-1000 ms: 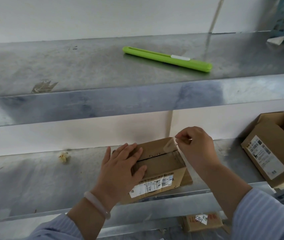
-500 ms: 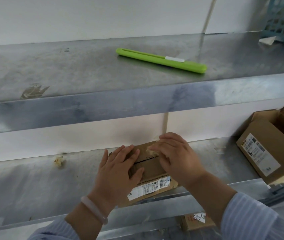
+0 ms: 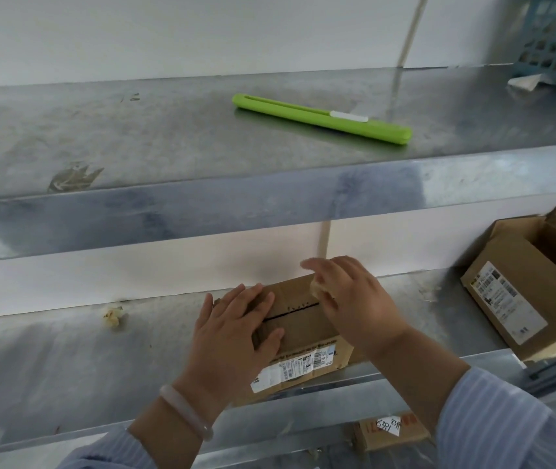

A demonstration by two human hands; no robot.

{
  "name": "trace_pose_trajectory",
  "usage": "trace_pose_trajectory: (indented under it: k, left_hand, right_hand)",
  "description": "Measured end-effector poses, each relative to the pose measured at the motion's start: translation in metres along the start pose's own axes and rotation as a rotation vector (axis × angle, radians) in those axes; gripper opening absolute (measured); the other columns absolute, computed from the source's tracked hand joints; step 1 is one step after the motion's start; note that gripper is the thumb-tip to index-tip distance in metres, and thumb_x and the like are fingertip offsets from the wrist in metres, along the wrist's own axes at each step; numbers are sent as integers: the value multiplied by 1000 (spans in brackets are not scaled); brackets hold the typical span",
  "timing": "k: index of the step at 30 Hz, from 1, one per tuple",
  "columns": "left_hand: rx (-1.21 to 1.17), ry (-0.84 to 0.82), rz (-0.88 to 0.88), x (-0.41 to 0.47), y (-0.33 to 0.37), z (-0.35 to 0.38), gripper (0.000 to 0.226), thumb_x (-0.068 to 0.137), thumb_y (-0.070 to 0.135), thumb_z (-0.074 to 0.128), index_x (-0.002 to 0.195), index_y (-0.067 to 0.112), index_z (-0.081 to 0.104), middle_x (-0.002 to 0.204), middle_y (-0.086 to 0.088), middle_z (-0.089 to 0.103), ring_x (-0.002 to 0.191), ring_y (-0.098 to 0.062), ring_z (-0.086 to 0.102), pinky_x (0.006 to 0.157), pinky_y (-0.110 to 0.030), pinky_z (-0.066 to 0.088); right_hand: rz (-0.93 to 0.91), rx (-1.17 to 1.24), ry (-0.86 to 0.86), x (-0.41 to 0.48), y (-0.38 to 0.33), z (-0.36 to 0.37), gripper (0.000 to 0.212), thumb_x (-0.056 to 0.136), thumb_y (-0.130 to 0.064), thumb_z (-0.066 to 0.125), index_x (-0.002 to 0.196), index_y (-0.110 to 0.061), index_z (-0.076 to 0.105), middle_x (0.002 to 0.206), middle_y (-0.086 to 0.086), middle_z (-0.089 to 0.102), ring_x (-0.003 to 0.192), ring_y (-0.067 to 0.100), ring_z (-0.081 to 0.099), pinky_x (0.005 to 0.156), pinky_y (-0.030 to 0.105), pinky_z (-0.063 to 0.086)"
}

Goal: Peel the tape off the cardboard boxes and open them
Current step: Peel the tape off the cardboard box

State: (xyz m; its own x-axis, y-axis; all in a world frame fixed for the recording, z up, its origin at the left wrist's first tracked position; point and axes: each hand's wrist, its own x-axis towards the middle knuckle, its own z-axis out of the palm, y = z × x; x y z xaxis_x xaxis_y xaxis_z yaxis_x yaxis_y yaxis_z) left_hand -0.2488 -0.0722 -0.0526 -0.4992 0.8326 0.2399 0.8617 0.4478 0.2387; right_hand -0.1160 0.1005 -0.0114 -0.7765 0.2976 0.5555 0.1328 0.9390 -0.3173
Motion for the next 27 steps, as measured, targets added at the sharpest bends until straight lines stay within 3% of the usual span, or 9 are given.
trace_pose_trajectory:
  k: [4, 7, 9, 12, 15, 18, 20, 22, 27]
  left_hand:
    - [5, 14, 10, 0, 1, 0, 59, 86, 63, 34, 132, 33, 57, 140, 11, 50, 132, -16, 45, 113, -50, 23]
    - [5, 23, 11, 1, 1, 1, 58, 85, 62, 36, 129, 32, 60, 138, 10, 53, 130, -18, 48, 112, -52, 25]
    - [6, 20, 9, 1, 1, 1, 58, 85, 62, 36, 129, 32, 59, 138, 9, 53, 130, -18, 48, 112, -52, 25]
    - [2, 17, 8, 0, 1, 1, 59, 85, 62, 35, 130, 33, 58, 139, 10, 52, 131, -18, 47, 112, -52, 26]
    - [-20, 4, -5, 0, 2, 0, 61, 84, 65, 33, 133, 35, 55, 143, 13, 47, 135, -15, 41, 115, -50, 20]
    - [-28, -3, -13, 0, 2, 0, 63, 84, 66, 31, 135, 37, 52, 145, 16, 43, 138, -13, 36, 117, -48, 16]
    - [-29, 2, -16, 0, 2, 0, 62, 84, 65, 32, 134, 36, 54, 144, 15, 45, 137, -14, 38, 116, -49, 18]
    - [-20, 3, -14, 0, 3, -1, 60, 84, 64, 34, 132, 35, 56, 142, 14, 48, 134, -15, 42, 115, -50, 22]
    - [-21, -15, -17, 0, 4, -3, 64, 84, 66, 30, 136, 37, 51, 145, 16, 43, 138, -12, 35, 117, -47, 15]
  right_hand:
    - [-159, -60, -114, -7, 5, 9, 28, 67, 7, 70, 88, -11, 73, 90, 0, 70, 99, 18, 60, 83, 32, 56]
    - [-126, -50, -121, -9, 5, 7, 21, 76, -12, 70, 94, -20, 77, 92, -9, 73, 109, 13, 59, 98, 32, 49]
    - [-95, -40, -116, -8, 3, 2, 20, 85, -22, 64, 99, -26, 76, 91, -14, 73, 101, 8, 59, 95, 28, 43]
    - [121, 42, -215, -3, -4, -5, 28, 95, -24, 58, 121, -33, 66, 97, -16, 69, 95, 2, 55, 89, 22, 43]
    - [376, 189, -207, 1, -9, -5, 36, 89, -26, 67, 122, -36, 57, 105, -18, 58, 86, -2, 57, 77, 11, 43]
    - [493, 187, -217, 5, -8, -3, 46, 82, -34, 75, 123, -35, 55, 119, -14, 45, 91, 1, 56, 85, 17, 48]
    - [511, 93, -302, 4, -1, -4, 41, 78, -46, 75, 115, -33, 63, 111, -15, 51, 101, 5, 52, 89, 23, 47]
    - [504, 39, -382, 3, 4, -10, 36, 74, -54, 75, 102, -33, 69, 98, -18, 55, 100, 7, 50, 83, 23, 42]
    - [535, 71, -386, -3, 4, -16, 24, 78, -46, 74, 86, -35, 54, 94, -18, 56, 94, 6, 52, 77, 23, 43]
